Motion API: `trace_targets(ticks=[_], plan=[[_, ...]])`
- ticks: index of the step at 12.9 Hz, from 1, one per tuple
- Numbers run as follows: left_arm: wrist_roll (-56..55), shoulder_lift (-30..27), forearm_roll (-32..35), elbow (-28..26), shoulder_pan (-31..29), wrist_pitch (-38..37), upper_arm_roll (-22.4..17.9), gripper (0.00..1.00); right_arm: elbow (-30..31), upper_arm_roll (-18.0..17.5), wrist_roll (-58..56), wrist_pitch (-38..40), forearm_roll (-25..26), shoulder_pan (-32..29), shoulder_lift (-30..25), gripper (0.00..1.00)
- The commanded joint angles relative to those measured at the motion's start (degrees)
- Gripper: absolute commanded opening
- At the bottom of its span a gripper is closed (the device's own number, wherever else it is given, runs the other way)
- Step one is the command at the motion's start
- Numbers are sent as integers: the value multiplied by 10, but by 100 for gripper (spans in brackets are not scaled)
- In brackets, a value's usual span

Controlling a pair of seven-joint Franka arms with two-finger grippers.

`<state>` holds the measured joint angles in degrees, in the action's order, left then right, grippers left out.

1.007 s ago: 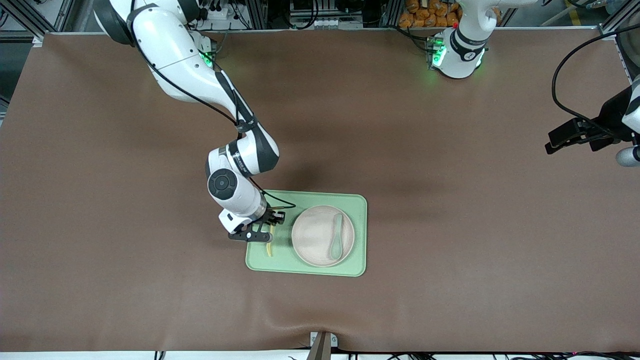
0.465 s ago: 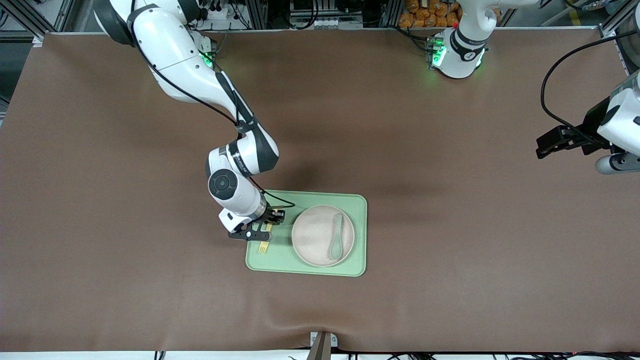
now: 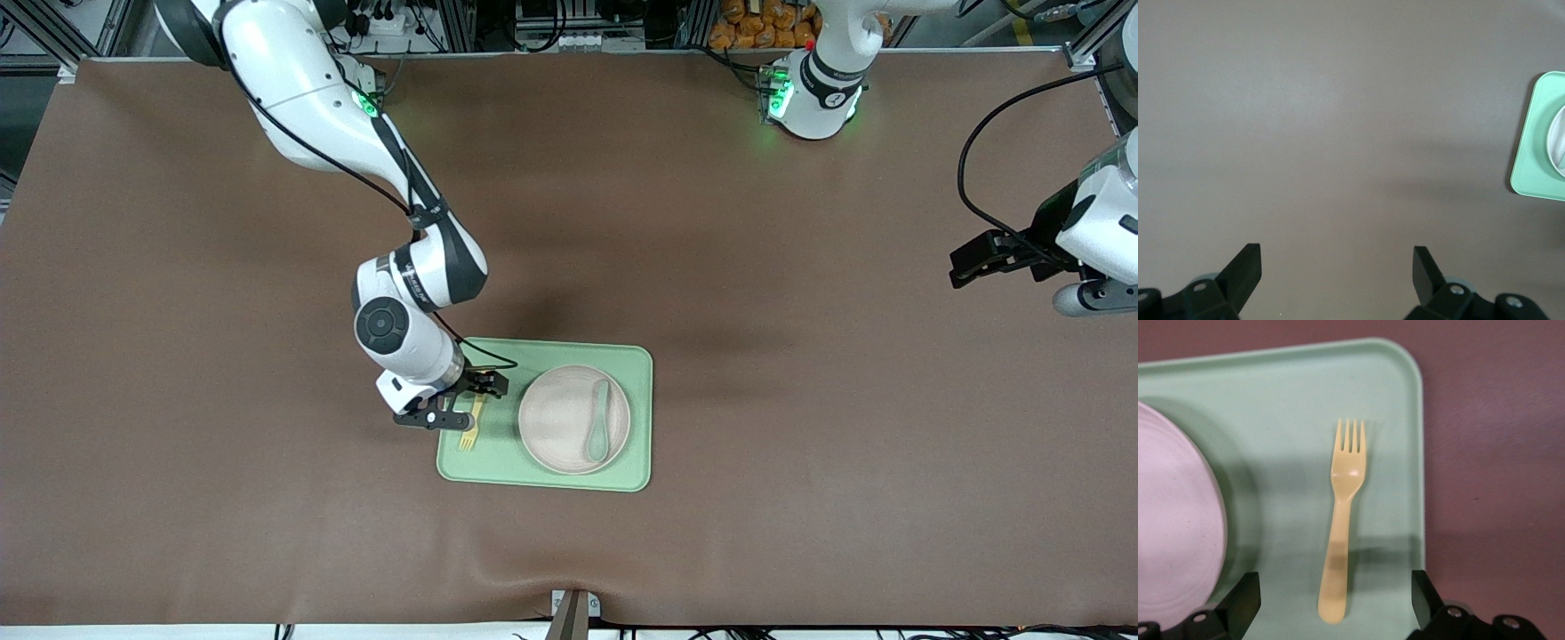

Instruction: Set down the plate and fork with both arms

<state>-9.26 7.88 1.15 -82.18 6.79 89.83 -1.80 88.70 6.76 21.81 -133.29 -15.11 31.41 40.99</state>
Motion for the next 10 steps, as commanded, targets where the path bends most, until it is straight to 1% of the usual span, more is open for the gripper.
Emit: trace_targets(ticks=[1, 2, 4, 6, 8, 9, 10], plan=[[-10, -5, 13, 3, -4, 3, 0, 100, 17, 43, -64, 63, -5, -1, -62, 100], [-8, -7, 13, 2, -6, 1, 0, 100, 17, 63, -97, 84, -5, -2, -78, 100], [-5, -11, 13, 2, -6, -3, -2, 100, 17, 104, -116, 125, -5, -1, -114, 100], [-8, -11, 14, 2, -6, -3, -3, 100, 17, 153, -135, 195, -5, -1, -157, 100], [-9, -11, 14, 2, -5, -2, -3, 100, 17, 199, -194, 268, -5, -1, -194, 100], [-9, -11, 14, 2, -6, -2, -3, 100, 17, 216, -212, 298, -5, -6, -209, 100], [-9, -11, 14, 2, -6, -2, -3, 100, 17, 222, -229, 329, -4, -26, -230, 100]])
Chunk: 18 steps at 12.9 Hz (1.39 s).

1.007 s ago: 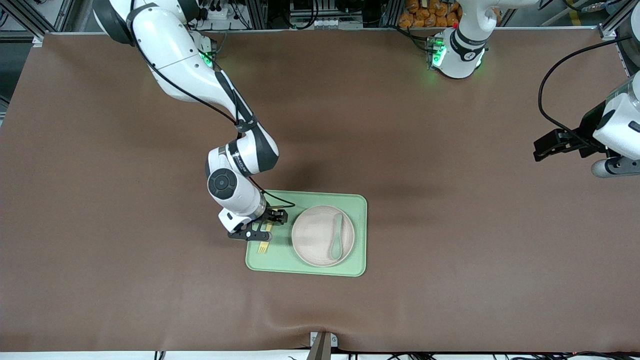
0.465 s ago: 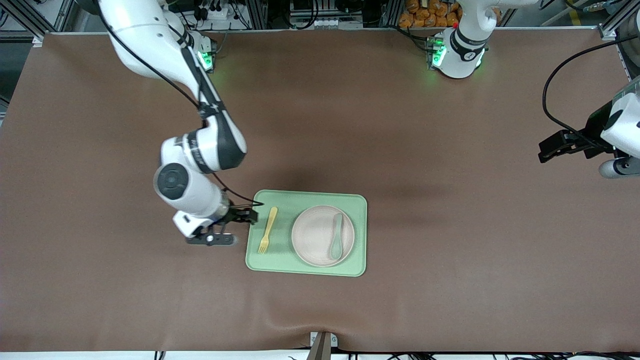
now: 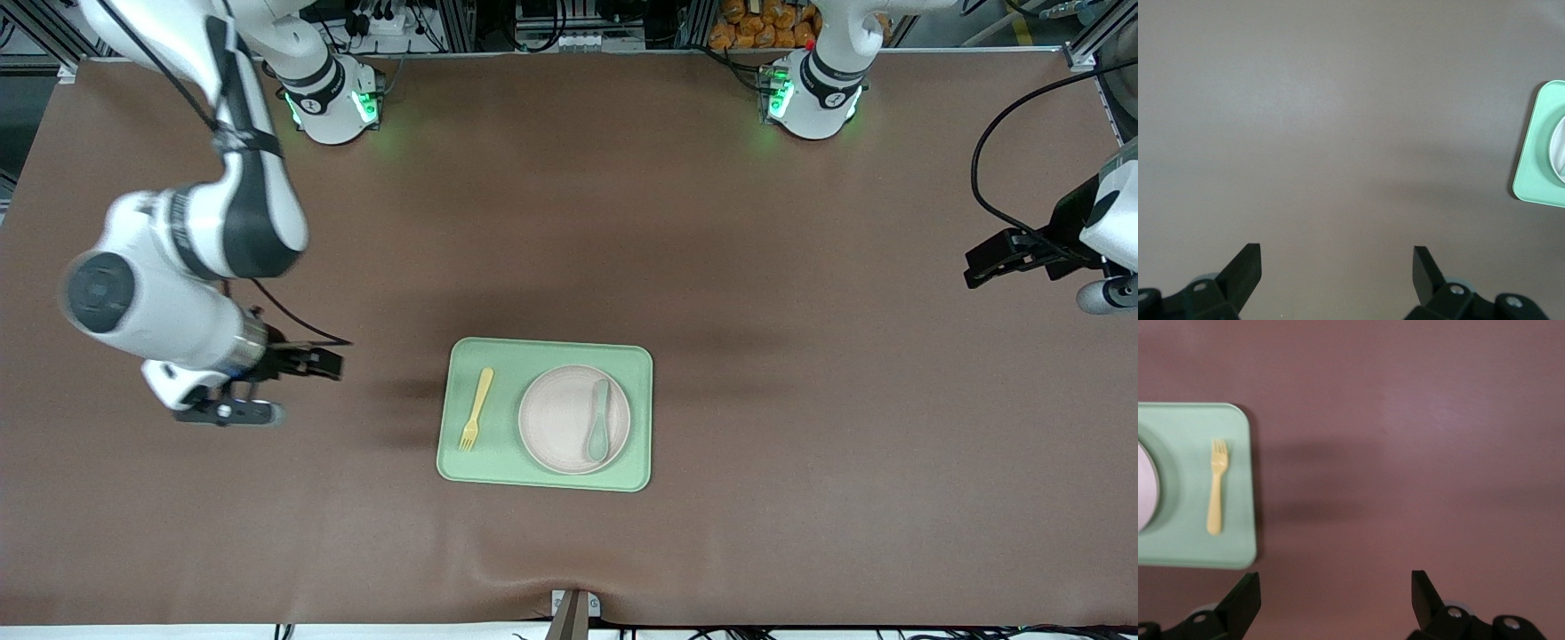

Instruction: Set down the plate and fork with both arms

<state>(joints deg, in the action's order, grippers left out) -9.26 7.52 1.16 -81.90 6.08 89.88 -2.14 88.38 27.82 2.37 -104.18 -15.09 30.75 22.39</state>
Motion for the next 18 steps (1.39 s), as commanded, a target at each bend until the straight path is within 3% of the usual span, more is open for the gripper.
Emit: trace_targets(ticks=[1, 4, 6, 10, 11, 18], plan=[[-8, -8, 14, -1, 2, -3, 0, 100, 20, 14, -54, 64, 1, -38, -59, 100], [-9, -10, 14, -2, 2, -4, 1, 100, 20, -1, -104, 107, 62, -102, -110, 100], [-10, -7, 14, -2, 4, -1, 2, 100, 20, -38, -114, 130, 77, -149, -144, 100], [-10, -6, 14, -2, 8, 0, 3, 100, 20, -210, -92, 158, 133, -275, -203, 100], [-10, -6, 14, -2, 8, 0, 3, 100, 20, -228, -83, 166, 133, -293, -207, 100], [-9, -9, 14, -3, 5, -1, 4, 100, 21, -228, -54, 186, 133, -296, -227, 100]])
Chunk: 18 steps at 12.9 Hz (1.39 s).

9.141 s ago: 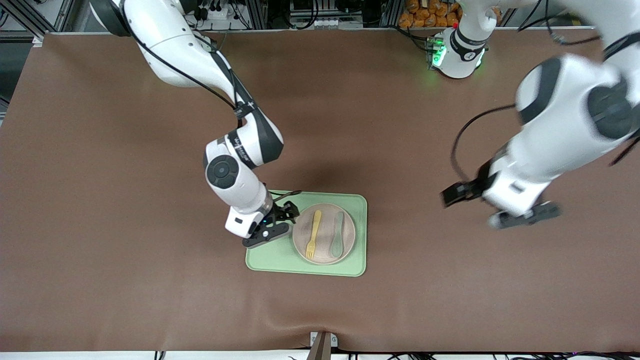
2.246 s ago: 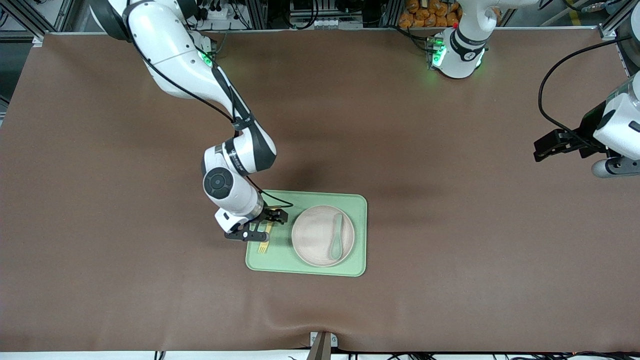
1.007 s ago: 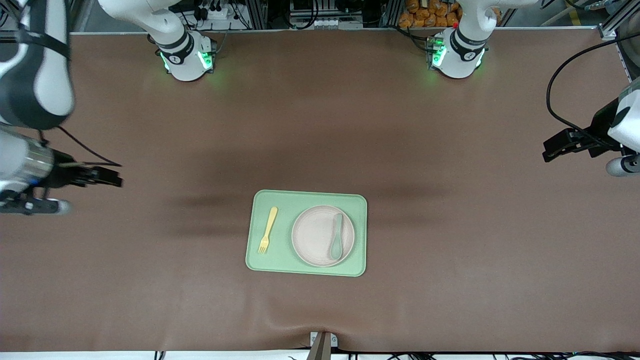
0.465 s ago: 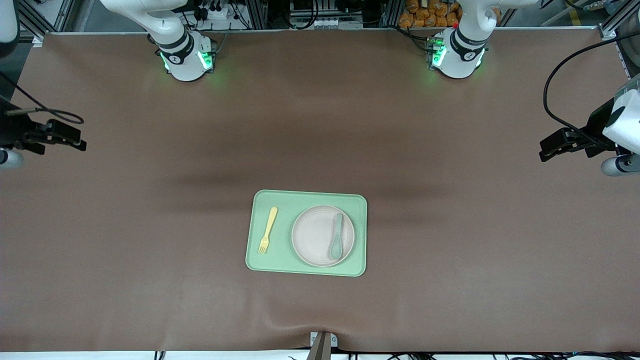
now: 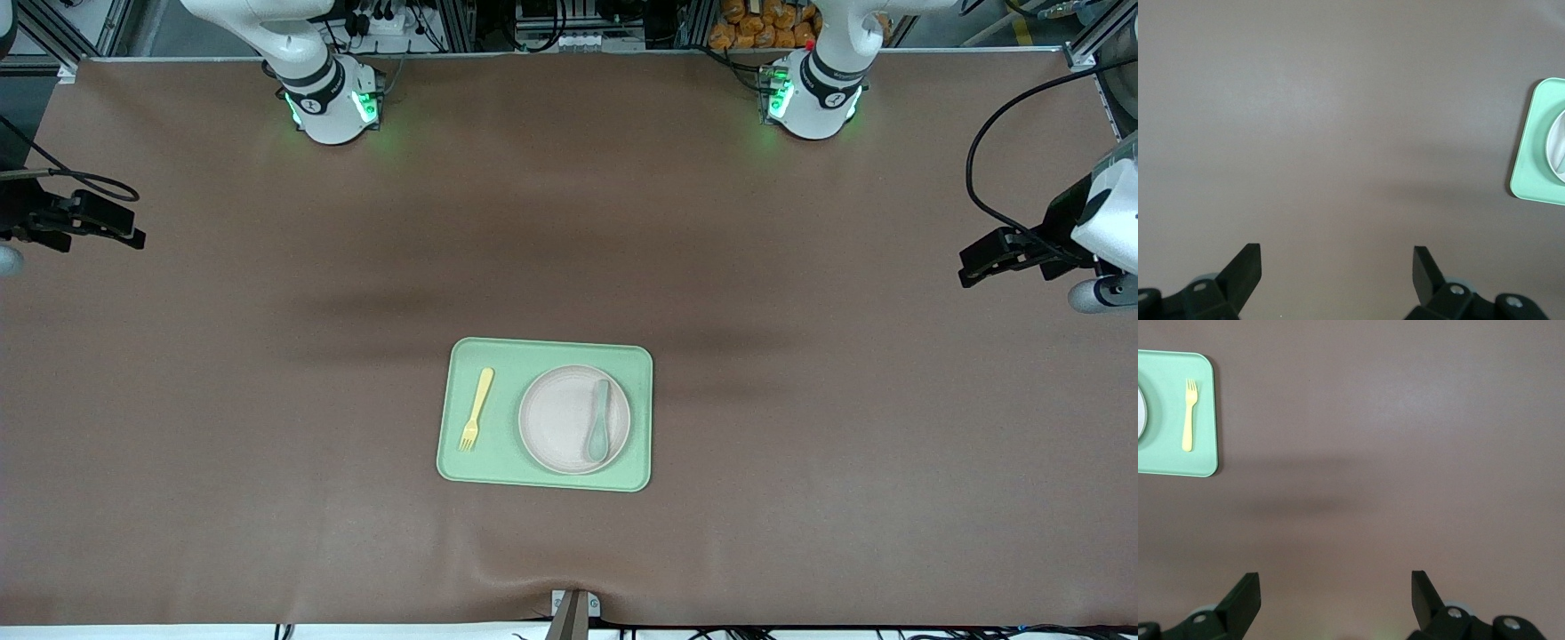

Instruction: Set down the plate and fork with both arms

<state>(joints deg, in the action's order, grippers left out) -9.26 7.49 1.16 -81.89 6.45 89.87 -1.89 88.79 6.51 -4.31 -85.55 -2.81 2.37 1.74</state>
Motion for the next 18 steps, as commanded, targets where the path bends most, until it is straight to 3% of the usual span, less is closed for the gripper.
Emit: trace_targets(ticks=[1, 5, 8, 18], plan=[[-9, -8, 14, -3, 1, -2, 1, 100, 17, -15, 12, -1, 10, -11, -23, 100], [-9, -8, 14, -3, 0, -1, 1, 100, 14, -14, 15, -7, 21, -11, -24, 100], [-9, -7, 14, -3, 0, -1, 1, 100, 11, -16, 78, 0, 21, -7, -21, 100], [-9, -3, 14, -4, 1, 4, 1, 100, -1, -15, 78, 6, 15, -9, -18, 100]])
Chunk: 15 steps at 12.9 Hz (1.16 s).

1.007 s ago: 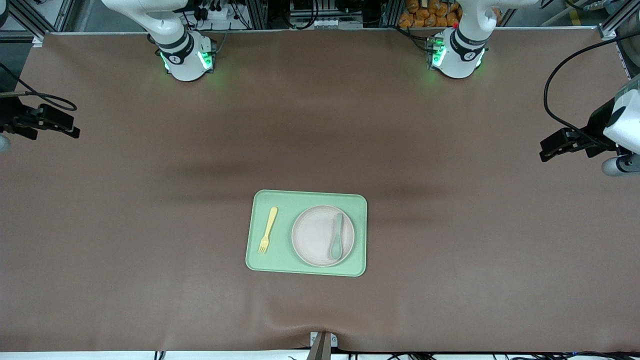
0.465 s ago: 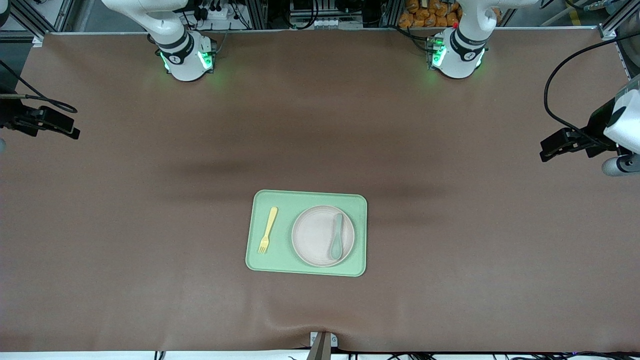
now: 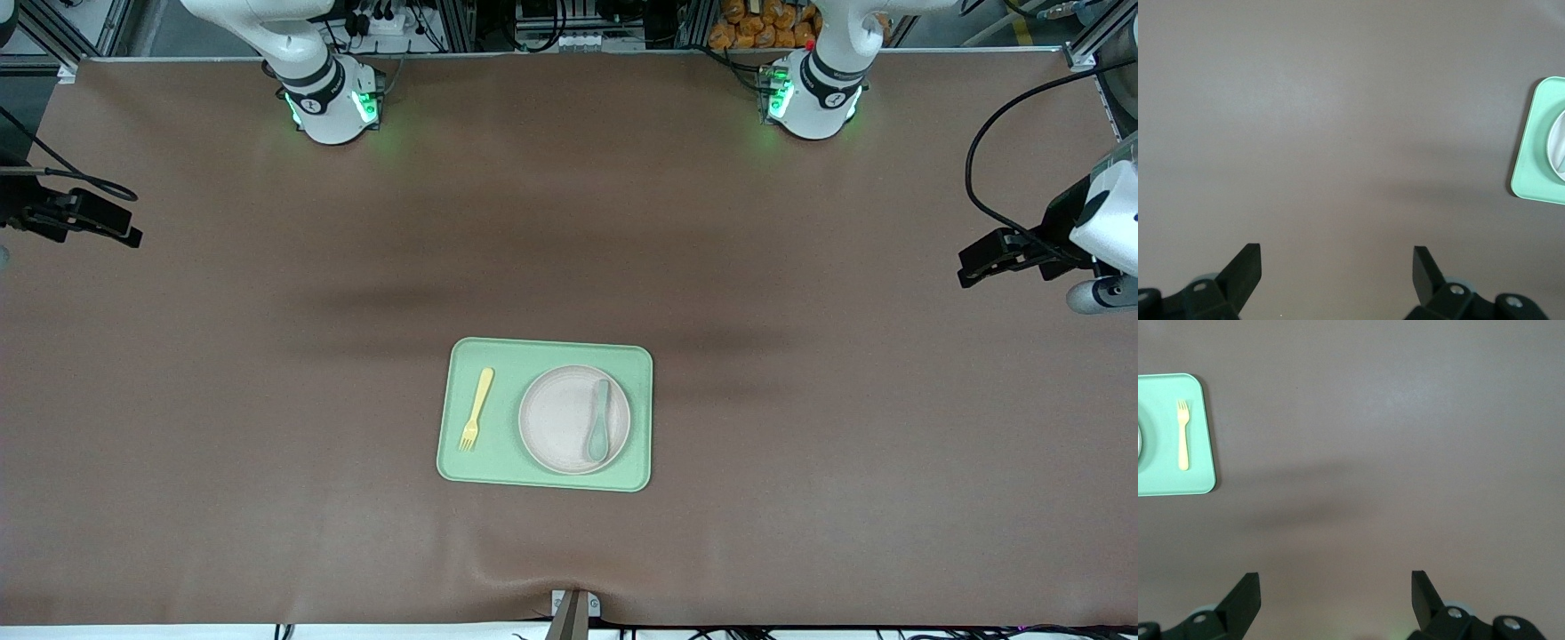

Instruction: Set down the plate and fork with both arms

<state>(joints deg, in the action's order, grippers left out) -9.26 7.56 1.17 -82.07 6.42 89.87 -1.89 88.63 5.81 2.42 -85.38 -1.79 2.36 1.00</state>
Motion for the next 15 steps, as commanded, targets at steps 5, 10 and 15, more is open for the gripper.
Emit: trace_targets(ticks=[5, 10, 15], plan=[[-9, 2, 15, 0, 2, 20, 0, 100, -1, -8, 11, 5, 5, -9, -13, 100], [-8, 1, 15, 2, -2, 20, -1, 100, -4, -8, 11, 6, 5, -10, -13, 100], [1, -1, 15, 2, -4, 20, -5, 100, -4, -8, 11, 6, 5, -10, -12, 100]])
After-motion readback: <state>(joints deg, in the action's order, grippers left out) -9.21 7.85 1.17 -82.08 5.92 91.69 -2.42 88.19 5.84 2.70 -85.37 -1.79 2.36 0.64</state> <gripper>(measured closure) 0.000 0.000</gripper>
